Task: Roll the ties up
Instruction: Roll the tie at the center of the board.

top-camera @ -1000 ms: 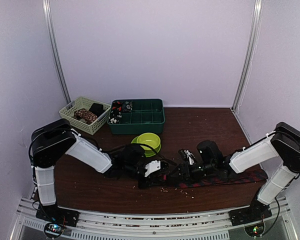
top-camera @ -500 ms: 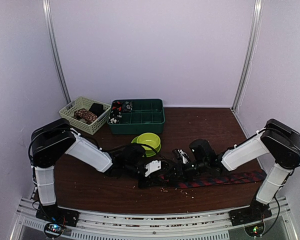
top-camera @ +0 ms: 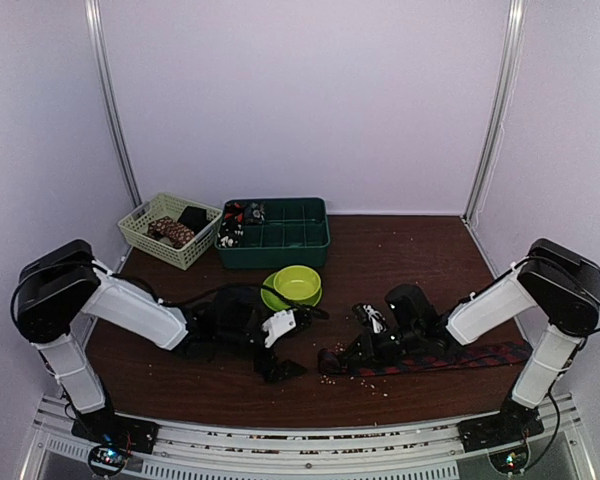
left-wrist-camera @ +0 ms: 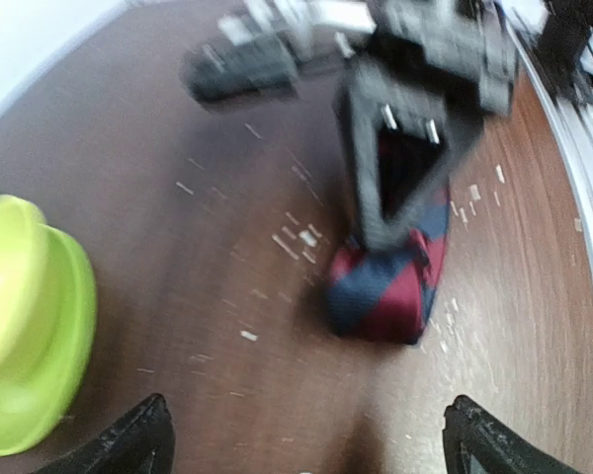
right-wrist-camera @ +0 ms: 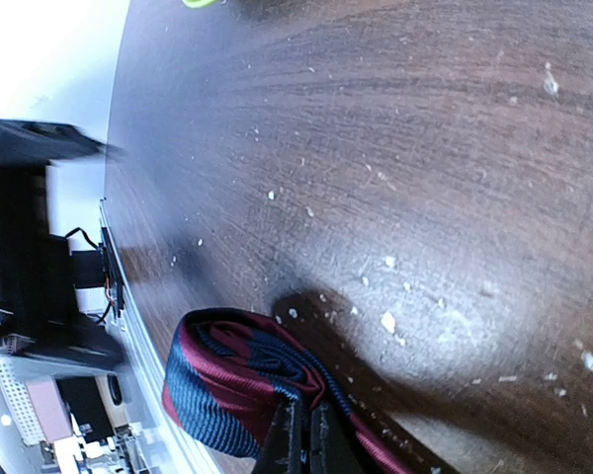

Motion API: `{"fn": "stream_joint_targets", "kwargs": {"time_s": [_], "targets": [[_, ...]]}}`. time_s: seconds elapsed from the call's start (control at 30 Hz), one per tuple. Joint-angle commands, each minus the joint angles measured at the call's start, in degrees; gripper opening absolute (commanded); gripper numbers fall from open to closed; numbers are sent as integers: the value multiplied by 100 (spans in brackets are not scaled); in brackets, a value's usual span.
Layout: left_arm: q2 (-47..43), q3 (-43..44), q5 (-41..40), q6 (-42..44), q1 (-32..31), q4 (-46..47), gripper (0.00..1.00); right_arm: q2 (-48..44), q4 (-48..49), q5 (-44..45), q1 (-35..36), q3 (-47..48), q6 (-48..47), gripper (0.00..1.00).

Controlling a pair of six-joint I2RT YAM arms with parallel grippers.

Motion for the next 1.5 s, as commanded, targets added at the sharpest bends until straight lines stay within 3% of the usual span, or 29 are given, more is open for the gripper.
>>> {"fn": "stream_joint_targets", "kwargs": {"time_s": [0.0, 0.1, 0.13, 0.23, 0.47, 0.67, 0.8, 1.03, 1.27, 1.47], "targets": [[-1063, -790, -1459, -662, 31, 1492, 98, 316, -235, 82, -8, -53, -430, 0], [-1467, -1531, -2246, -1218, 31, 2856, 98, 528, -222, -36, 11, 87, -571, 0], [-1492, -1540, -2254, -1187, 44, 2827, 98, 606, -244, -85, 49, 179, -630, 0], [-1521, -938, -1711, -692, 44, 1335, 98, 843, -437, -212, 202, 594, -834, 0], [-890, -1223, -1013, -862, -84, 1818, 97, 1254, -699, -358, 480, 1287, -1107, 0], [60, -872, -472, -1143, -289, 1977, 83, 1189, -600, -164, 594, 1174, -983, 0], [510, -656, -278, -1395, -350, 2218, 78, 1088, -496, -36, 618, 1017, -896, 0], [587, -577, -132, -1497, -433, 2189, 78, 1046, -613, 94, 617, 1029, -932, 0], [332, -649, -490, -1408, -631, 1870, 91, 940, -740, 184, 617, 1033, -976, 0], [678, -266, -1096, -1459, -699, 1380, 83, 764, -703, 164, 621, 987, -883, 0]]}}
